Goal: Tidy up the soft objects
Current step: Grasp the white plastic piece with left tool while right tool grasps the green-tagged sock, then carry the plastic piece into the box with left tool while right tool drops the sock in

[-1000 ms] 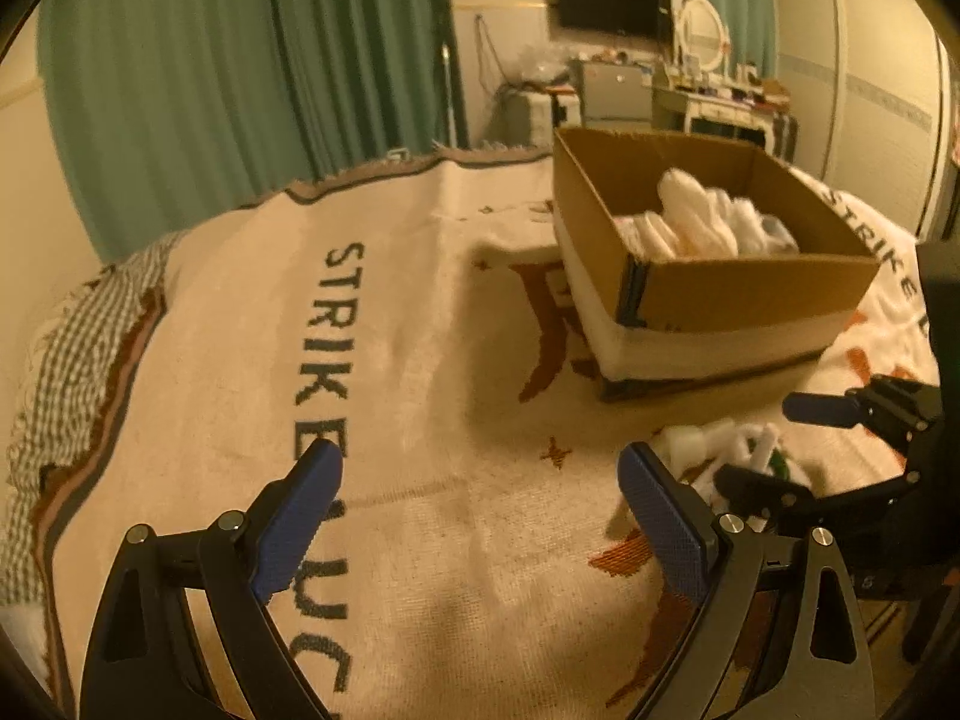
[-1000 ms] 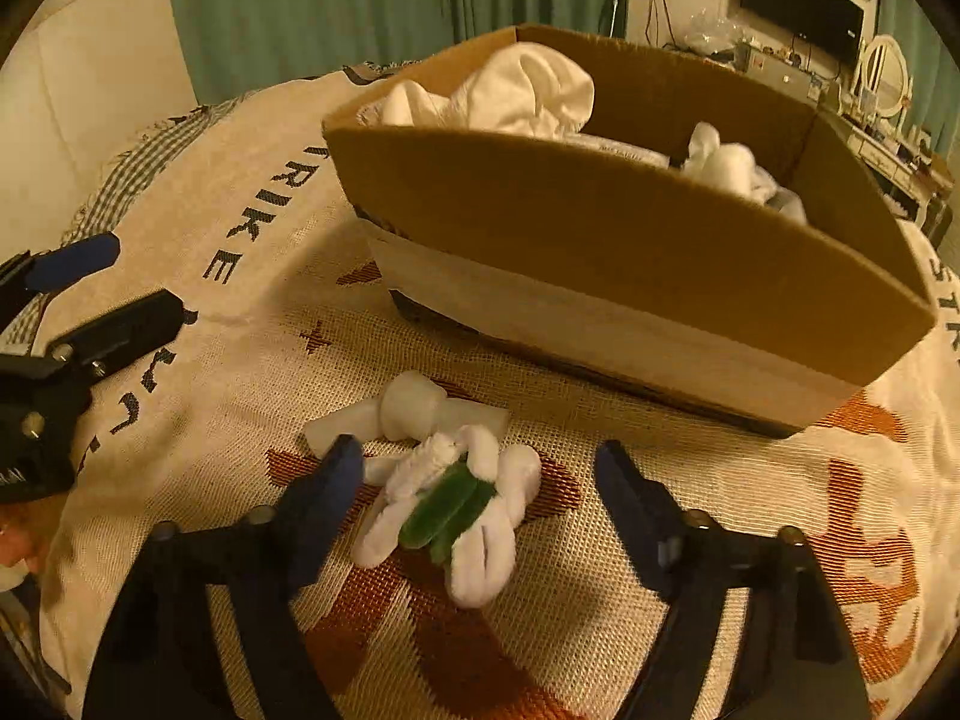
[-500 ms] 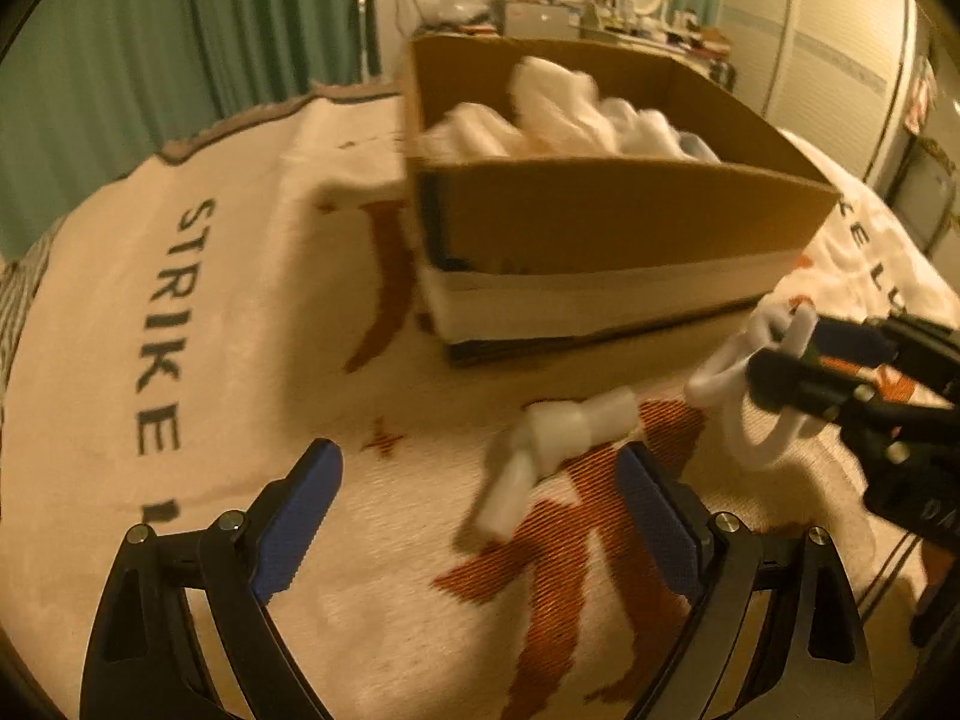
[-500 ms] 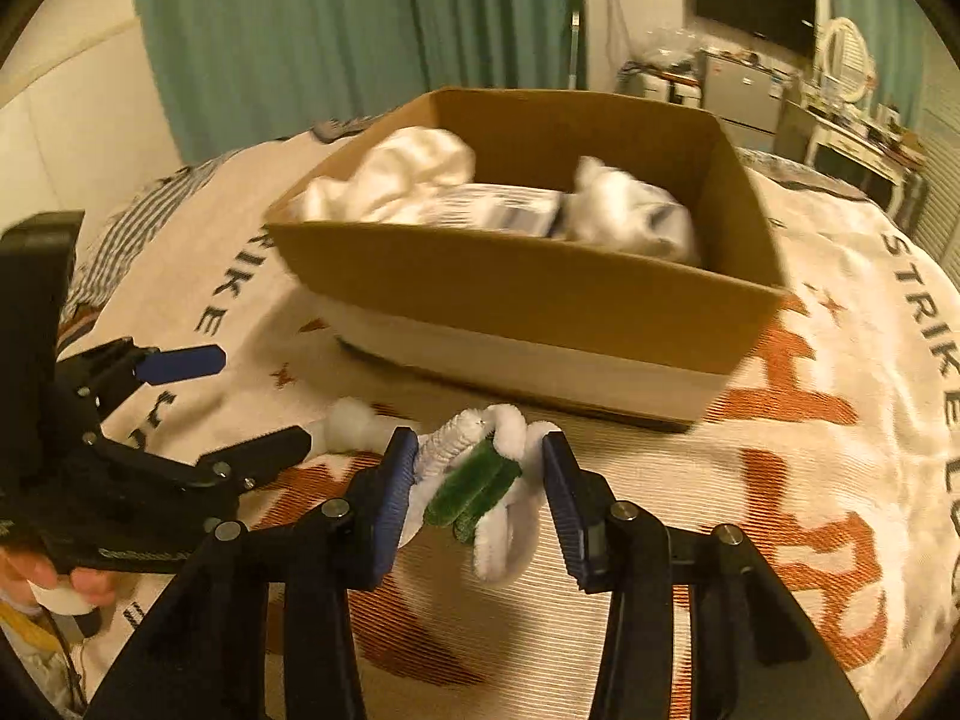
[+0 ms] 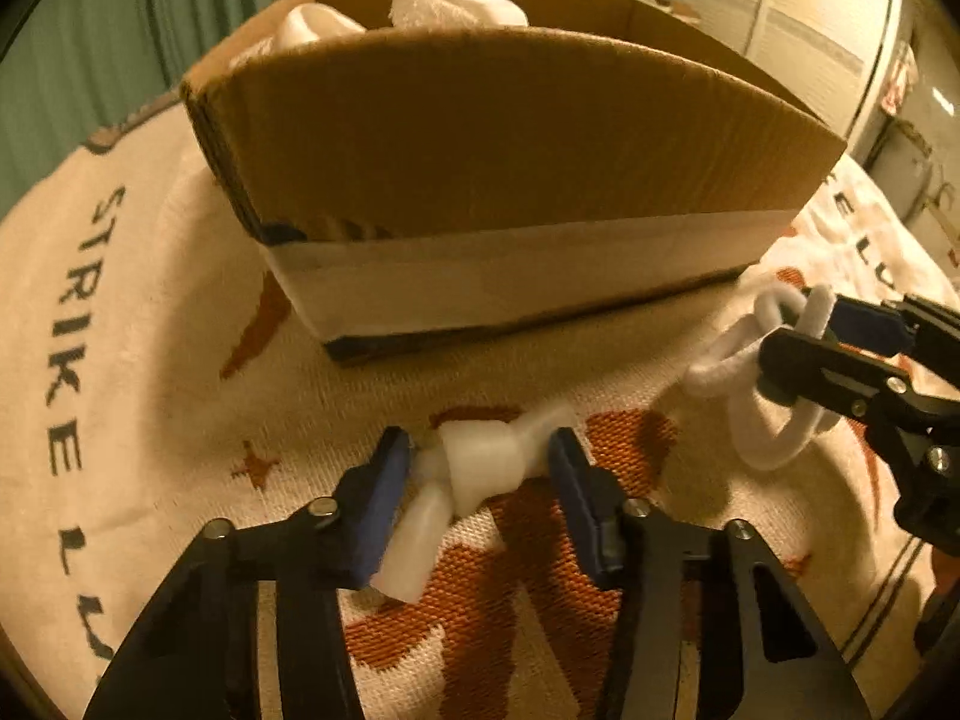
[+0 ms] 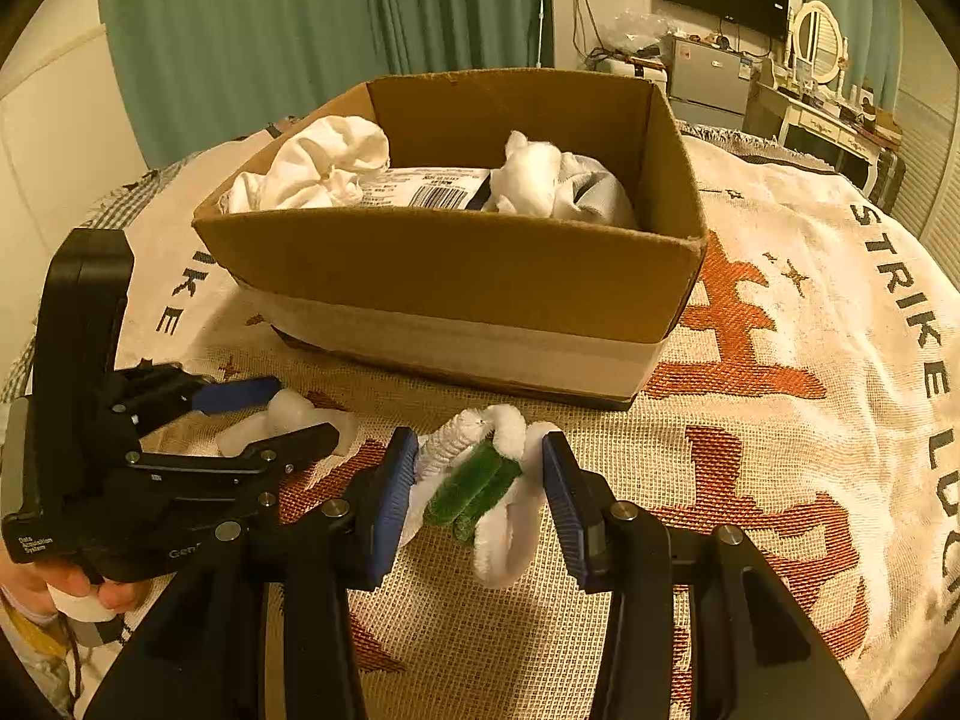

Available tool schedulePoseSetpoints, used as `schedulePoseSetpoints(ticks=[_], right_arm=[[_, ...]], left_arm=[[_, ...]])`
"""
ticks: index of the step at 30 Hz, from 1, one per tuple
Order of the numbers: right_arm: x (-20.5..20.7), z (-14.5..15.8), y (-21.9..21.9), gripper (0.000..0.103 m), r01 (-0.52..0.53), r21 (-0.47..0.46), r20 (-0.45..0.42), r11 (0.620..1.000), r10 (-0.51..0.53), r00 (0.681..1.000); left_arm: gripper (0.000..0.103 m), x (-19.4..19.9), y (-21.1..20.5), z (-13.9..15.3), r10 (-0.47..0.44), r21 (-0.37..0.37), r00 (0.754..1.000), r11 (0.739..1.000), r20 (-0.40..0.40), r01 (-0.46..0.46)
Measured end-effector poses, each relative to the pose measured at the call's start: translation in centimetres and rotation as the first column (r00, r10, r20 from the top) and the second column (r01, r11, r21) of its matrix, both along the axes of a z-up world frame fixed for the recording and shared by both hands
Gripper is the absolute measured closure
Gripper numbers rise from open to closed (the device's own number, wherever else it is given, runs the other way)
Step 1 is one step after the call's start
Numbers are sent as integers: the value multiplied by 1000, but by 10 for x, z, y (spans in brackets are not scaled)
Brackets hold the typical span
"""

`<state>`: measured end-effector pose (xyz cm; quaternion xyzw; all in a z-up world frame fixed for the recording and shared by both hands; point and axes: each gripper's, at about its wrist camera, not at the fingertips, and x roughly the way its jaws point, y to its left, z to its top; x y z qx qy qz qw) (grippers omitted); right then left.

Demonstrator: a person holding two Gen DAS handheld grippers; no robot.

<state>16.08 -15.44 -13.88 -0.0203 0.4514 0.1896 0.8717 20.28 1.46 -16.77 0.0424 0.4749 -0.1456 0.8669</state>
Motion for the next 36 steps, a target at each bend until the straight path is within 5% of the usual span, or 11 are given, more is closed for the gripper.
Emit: schedulePoseSetpoints(ticks=[11, 25, 36], right_arm=[[-23, 32, -2, 60, -2, -9, 54, 1000, 3, 999], [-85, 135, -19, 60, -4, 12, 235, 1000, 1, 972], [-95, 202, -29, 60, -45, 38, 355, 998, 28, 935]], left_arm=[[69, -38, -4, 28, -20, 57, 999, 998, 51, 17], [69, -103, -3, 145, -3, 33, 967, 999, 255, -6], [69, -109, -6, 214, 14, -12, 925, 1000, 380, -10]])
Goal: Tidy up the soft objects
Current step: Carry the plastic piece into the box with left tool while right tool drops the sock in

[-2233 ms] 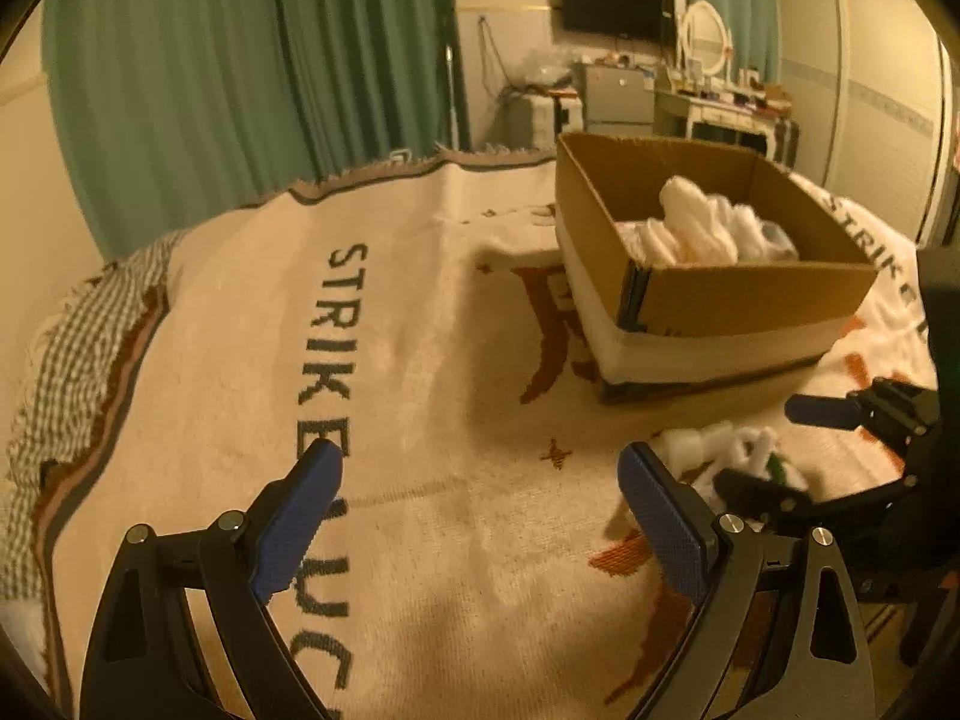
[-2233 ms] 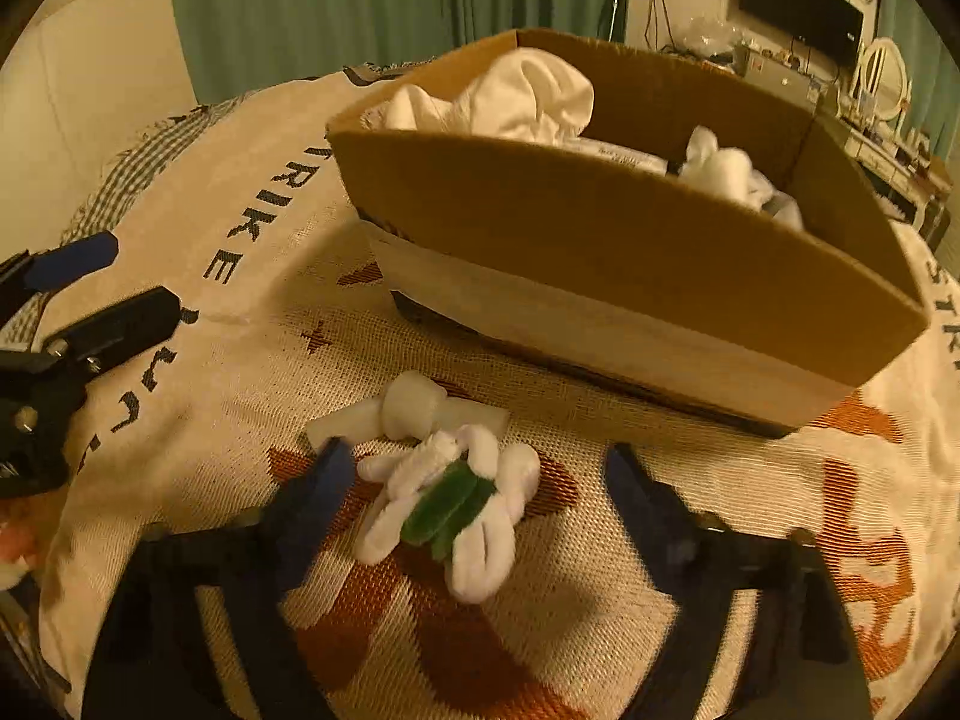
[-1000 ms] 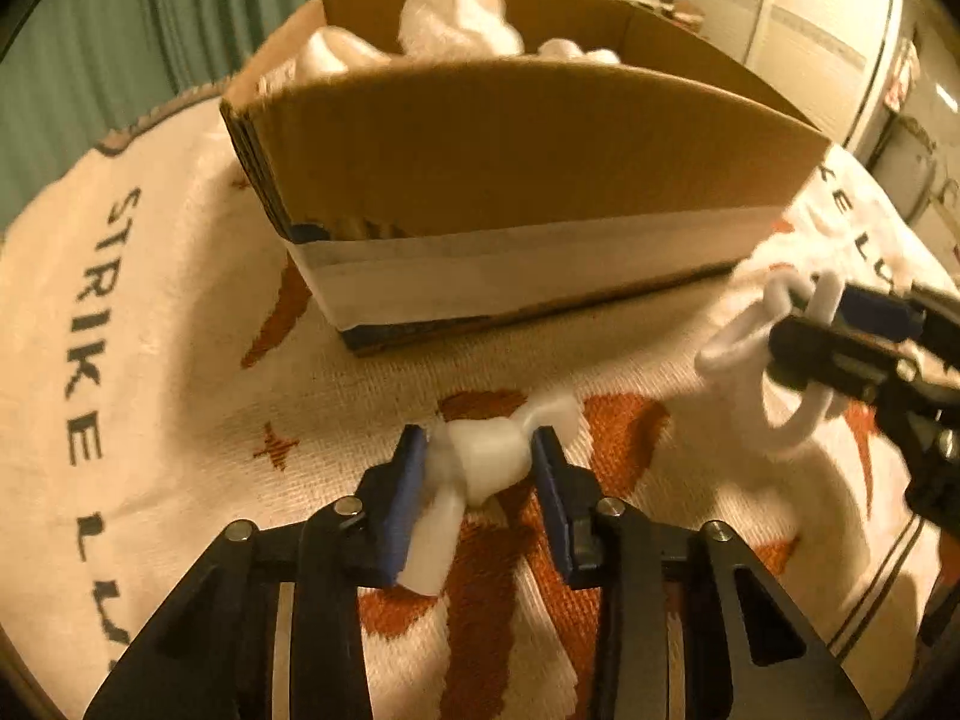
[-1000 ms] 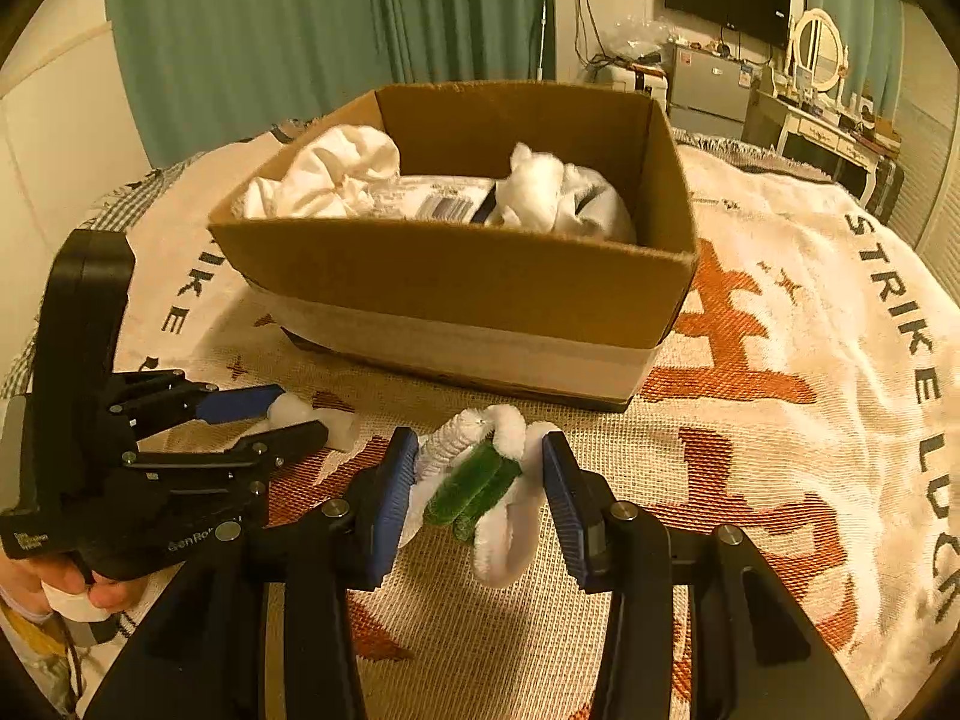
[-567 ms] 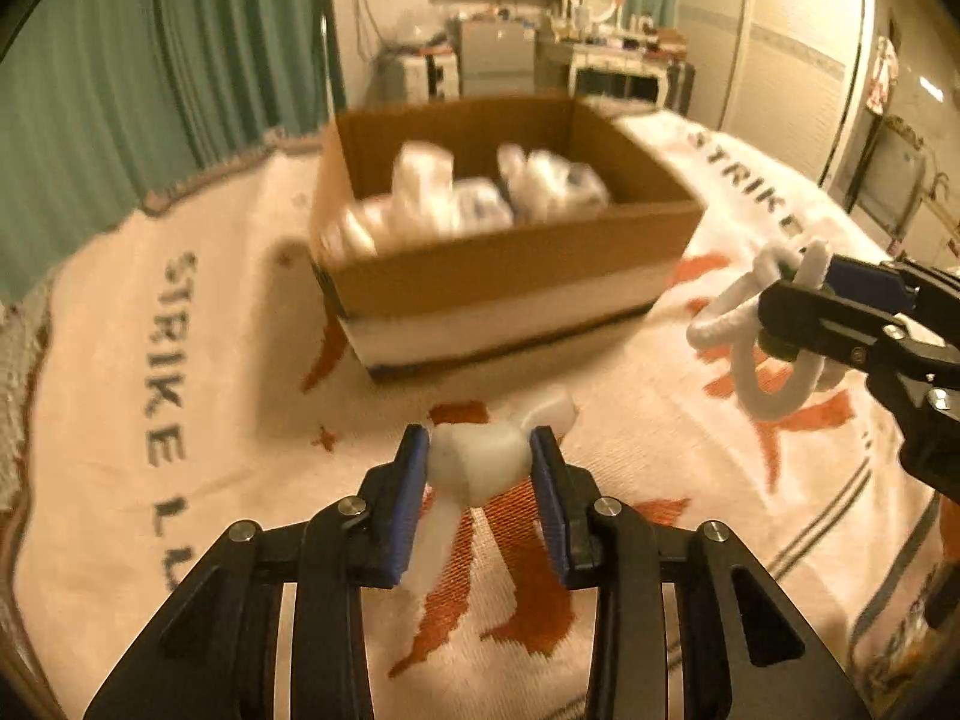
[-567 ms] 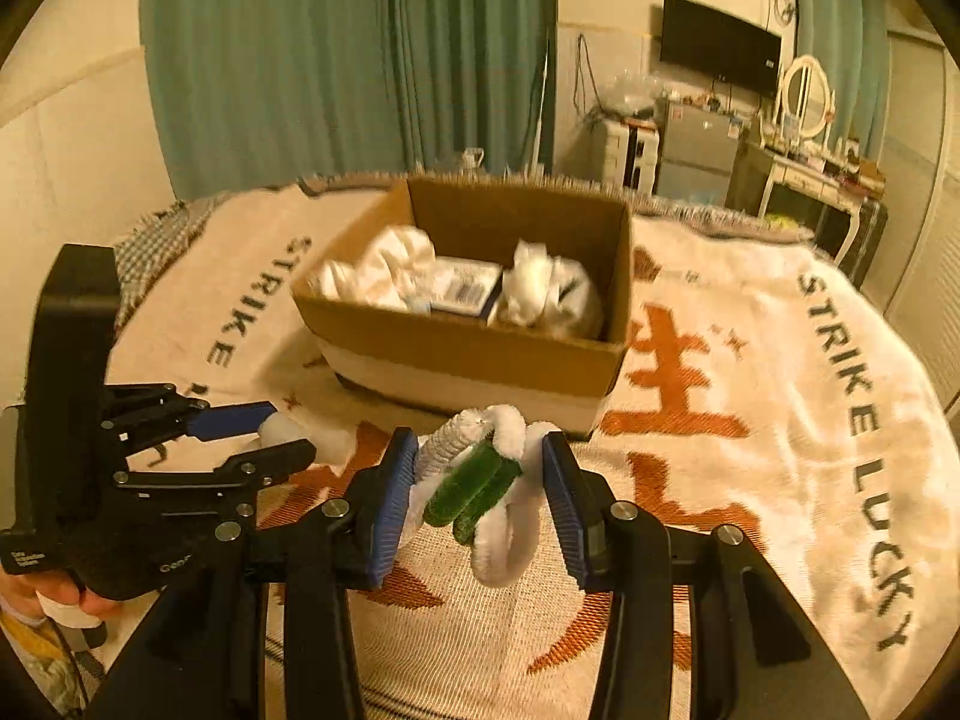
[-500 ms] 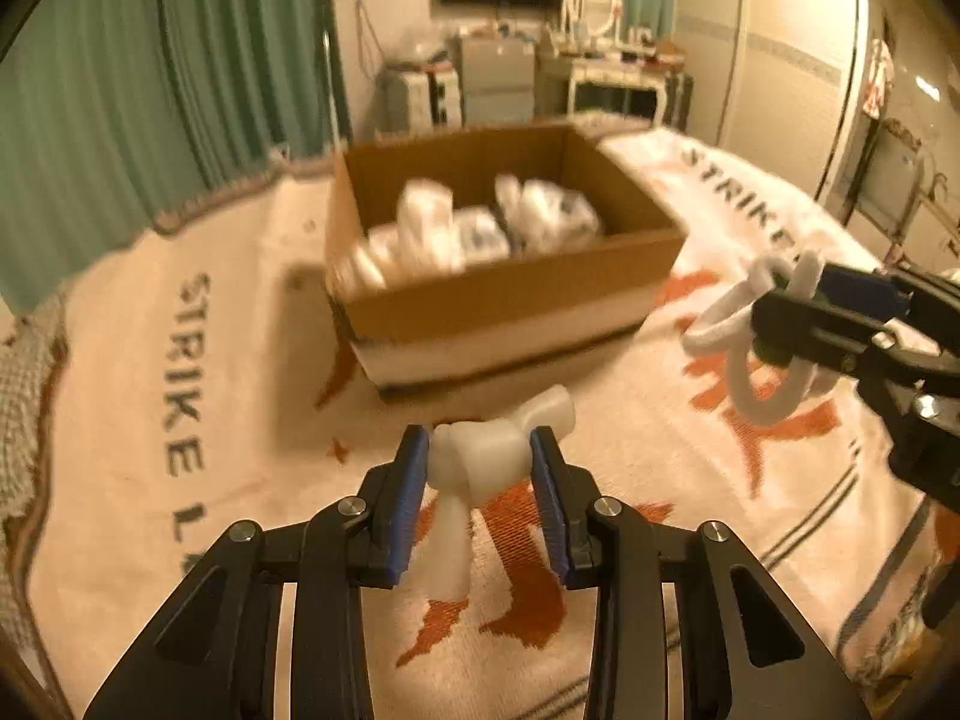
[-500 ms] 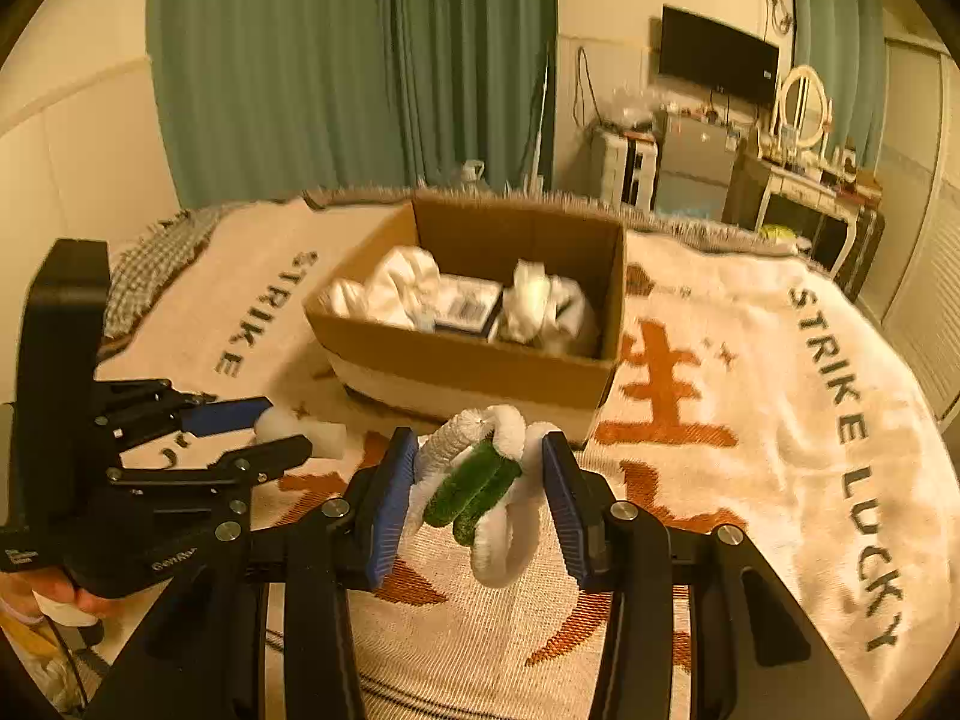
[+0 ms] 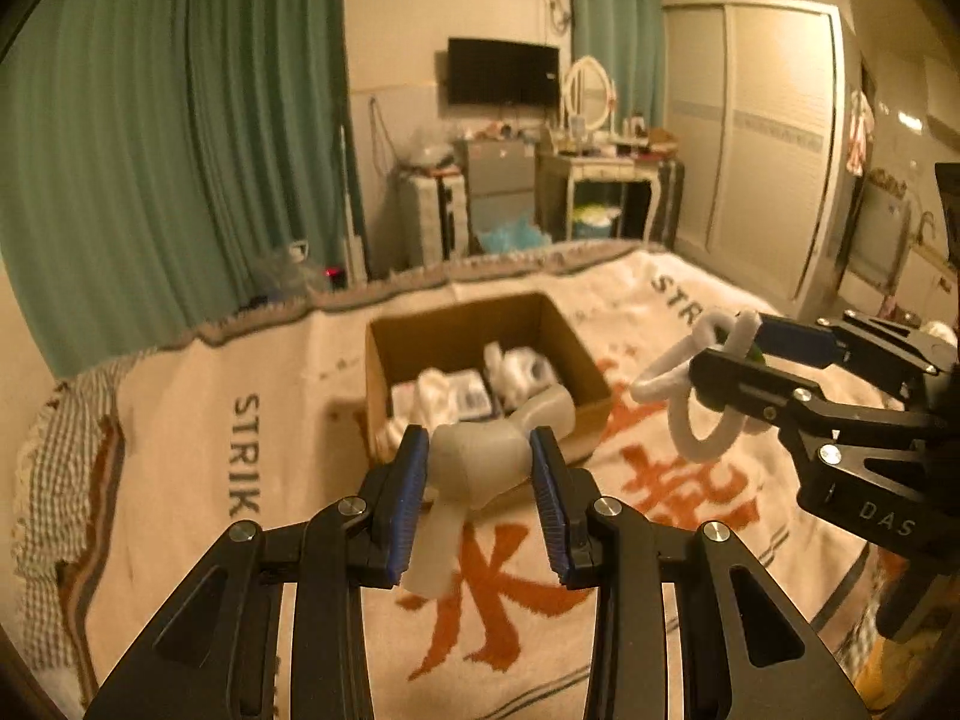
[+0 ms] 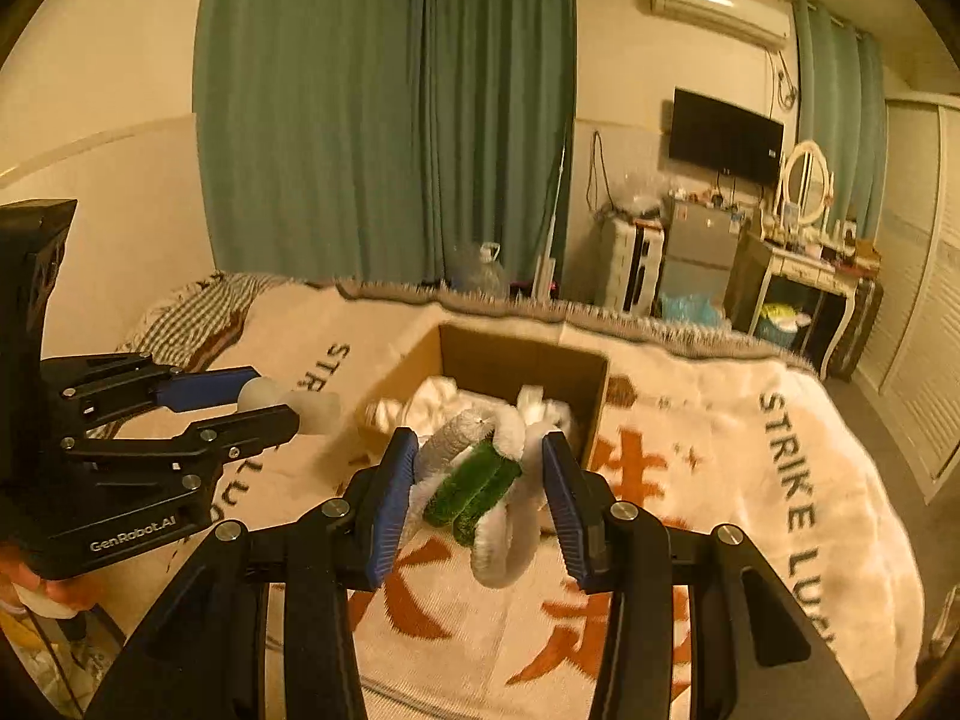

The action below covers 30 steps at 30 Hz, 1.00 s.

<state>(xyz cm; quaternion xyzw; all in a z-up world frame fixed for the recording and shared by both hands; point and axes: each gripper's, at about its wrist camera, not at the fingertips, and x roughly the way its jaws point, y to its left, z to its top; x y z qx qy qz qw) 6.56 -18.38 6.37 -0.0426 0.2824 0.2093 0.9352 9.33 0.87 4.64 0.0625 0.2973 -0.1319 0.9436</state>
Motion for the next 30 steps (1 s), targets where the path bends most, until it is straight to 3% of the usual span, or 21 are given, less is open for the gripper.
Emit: schedulePoseSetpoints(ticks=[6, 13, 21, 28, 30], right_arm=[[34, 24, -3, 60, -6, 7, 48, 1000, 6, 999], [111, 22, 1, 60, 4, 8, 46, 1000, -5, 999], [222, -51, 21, 60, 15, -12, -90, 1000, -16, 996], [273, -110, 25, 60, 10, 17, -183, 1000, -7, 983], [279, -119, 24, 58, 15, 36, -199, 999, -7, 980]], left_arm=[[69, 31, -3, 18, 18, -30, 999, 999, 47, -17], [69, 101, -7, 8, 50, -62, 998, 997, 38, -47], [69, 192, -12, -51, 77, -43, 996, 996, -34, -78], [68, 232, -13, -96, 103, 1, 989, 995, -108, -103], [63, 235, -13, -103, 101, 7, 988, 995, -116, -101]])
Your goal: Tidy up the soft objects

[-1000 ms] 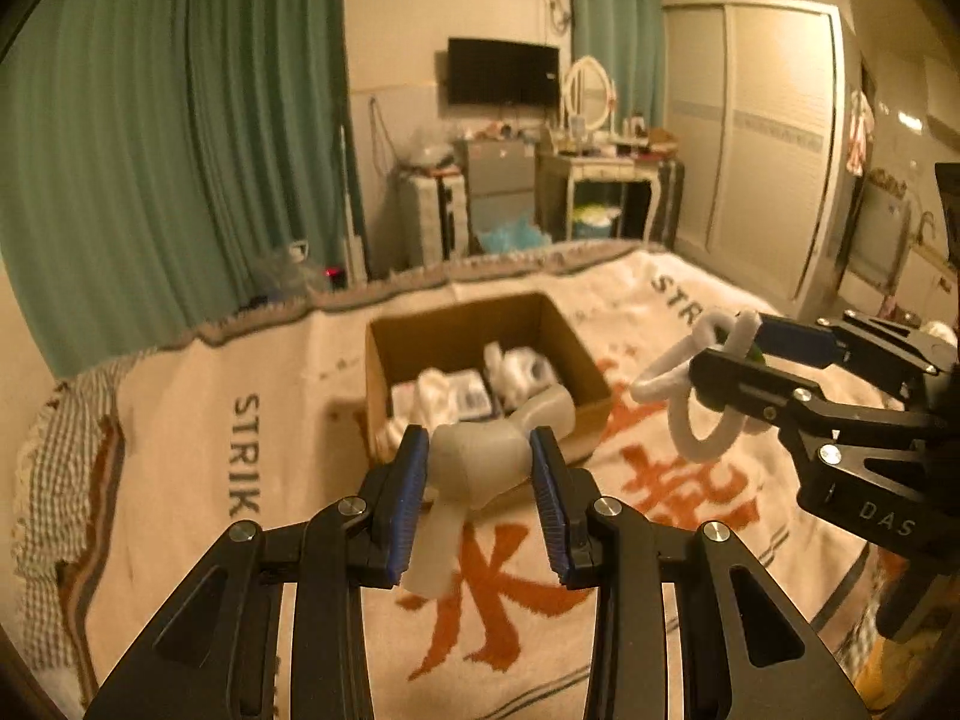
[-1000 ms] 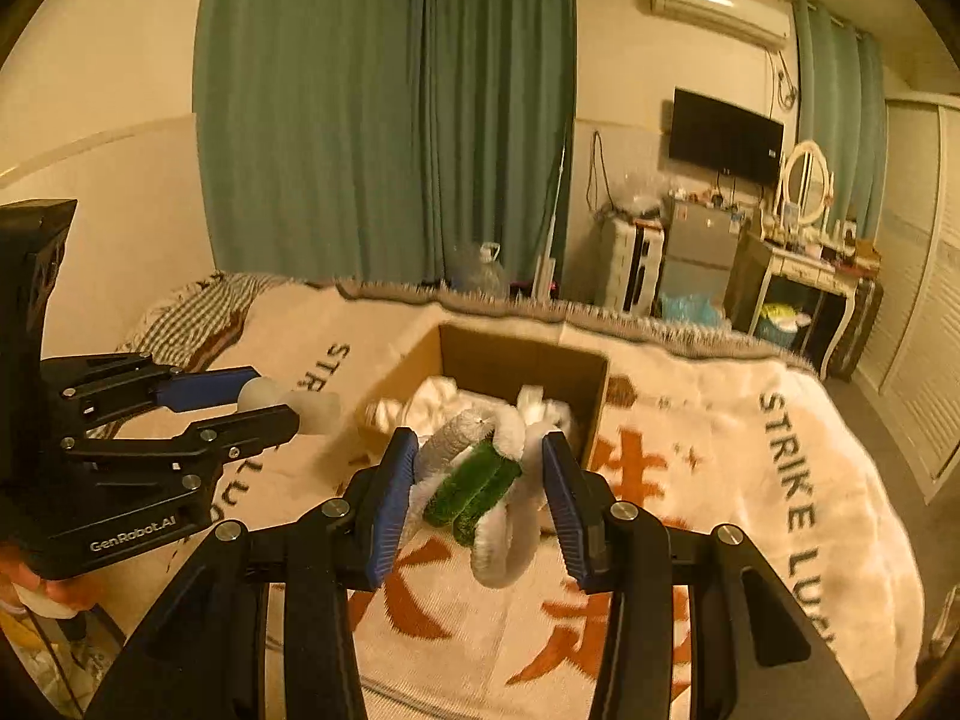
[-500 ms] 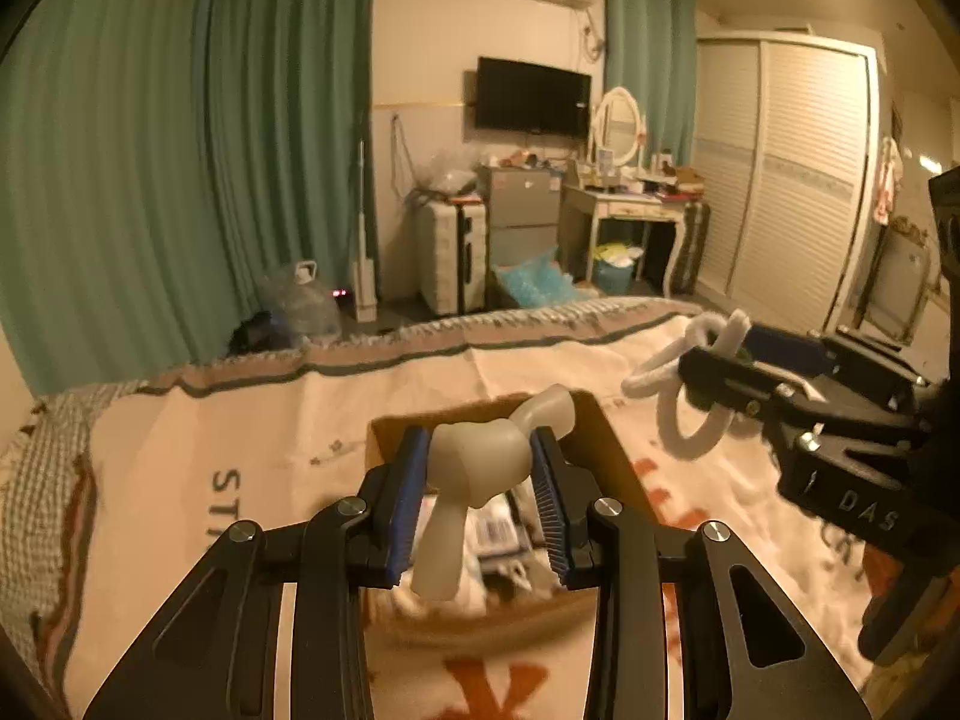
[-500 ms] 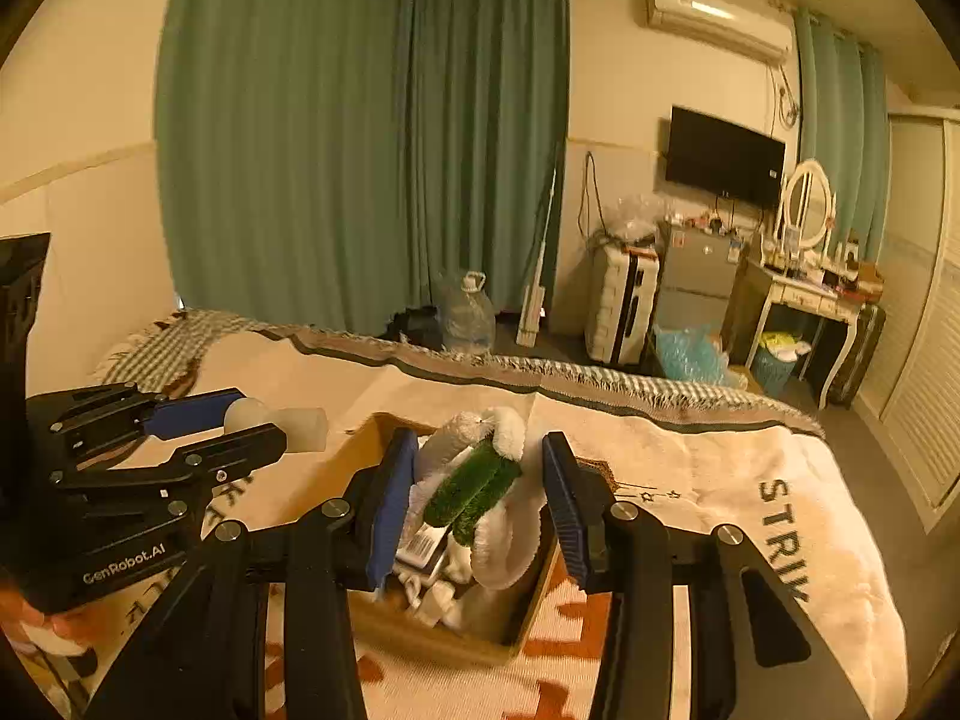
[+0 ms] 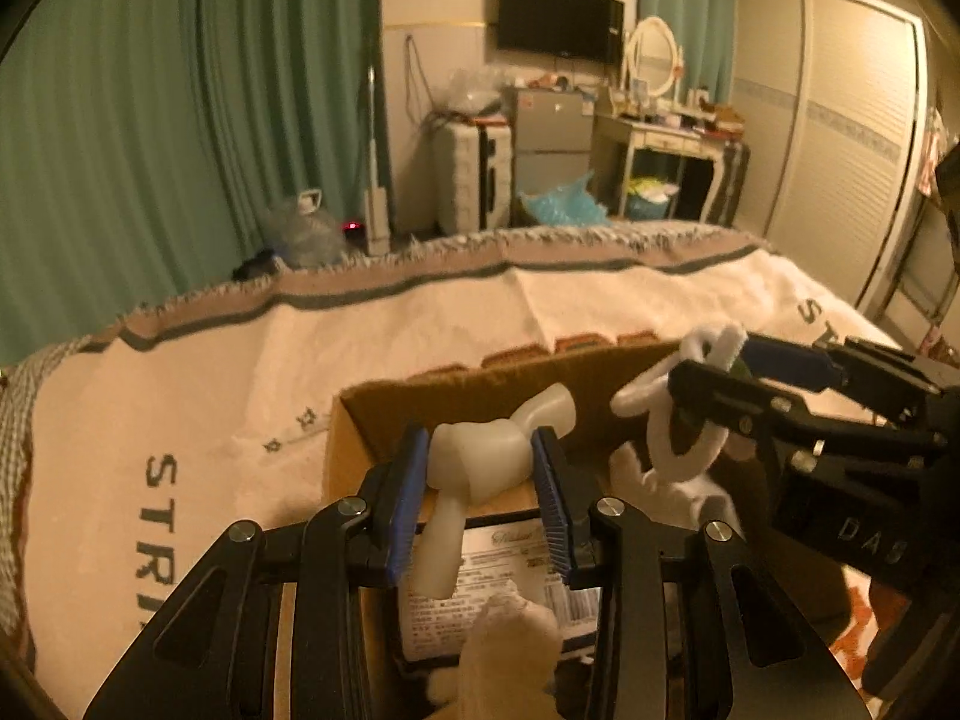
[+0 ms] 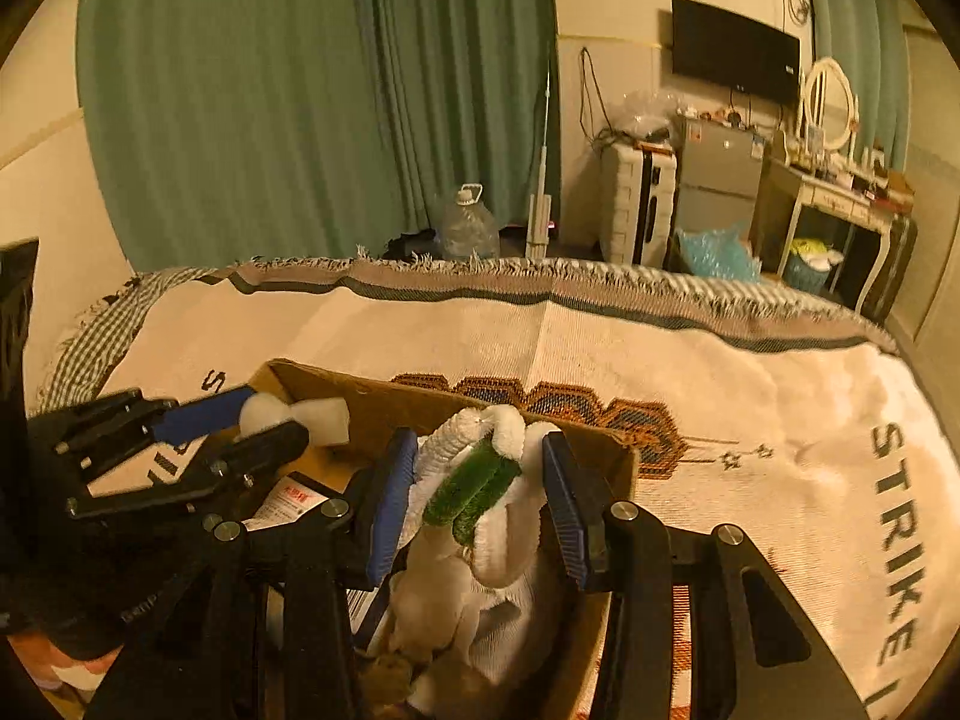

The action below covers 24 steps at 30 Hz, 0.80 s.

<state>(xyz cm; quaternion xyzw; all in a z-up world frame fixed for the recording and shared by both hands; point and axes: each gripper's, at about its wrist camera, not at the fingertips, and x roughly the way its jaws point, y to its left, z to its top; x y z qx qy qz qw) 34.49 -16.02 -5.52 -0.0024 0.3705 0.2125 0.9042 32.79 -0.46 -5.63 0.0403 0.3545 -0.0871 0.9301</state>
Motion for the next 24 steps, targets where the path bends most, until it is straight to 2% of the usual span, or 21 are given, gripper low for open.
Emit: schedulePoseSetpoints(ticks=[3, 4, 6, 8, 13, 16, 17, 18, 19, 21, 24], right_arm=[[1, -3, -4, 34, 7, 14, 7, 1000, -7, 1000], [0, -1, -4, 31, 11, 11, 13, 1000, -11, 1000], [-6, 7, -7, 31, 21, -5, 26, 1000, -21, 999], [-15, 20, -11, 31, 32, -12, 39, 999, -31, 999], [-53, 81, -31, 30, 63, -7, 106, 998, -62, 992], [-91, 132, -45, 28, 87, -1, 175, 996, -85, 981], [-103, 148, -49, 27, 95, 0, 197, 995, -93, 976], [-117, 164, -54, 24, 102, 6, 218, 995, -100, 971], [-133, 182, -59, 22, 105, 14, 237, 994, -105, 966], [-162, 210, -68, 20, 113, 25, 267, 993, -116, 957], [-209, 248, -79, 9, 124, 35, 323, 992, -128, 938]], left_arm=[[63, -1, -1, -3, 6, 6, 1000, 1000, -8, -6], [62, -1, -3, -2, 10, 20, 1000, 1000, -17, -9], [45, -3, -4, 4, 38, 41, 999, 998, -5, -38], [39, -13, -3, 18, 51, 34, 998, 998, 26, -52], [38, -61, -5, 86, 55, 47, 988, 997, 143, -63], [37, -103, -1, 138, 54, 14, 970, 998, 235, -59], [31, -115, 1, 151, 53, 2, 966, 998, 255, -55], [21, -133, 3, 170, 46, -16, 958, 999, 283, -44], [17, -146, 4, 183, 44, -29, 950, 999, 308, -37], [17, -178, 9, 210, 42, -44, 929, 999, 367, -28], [16, -226, 18, 245, 43, -54, 897, 998, 439, -22]])
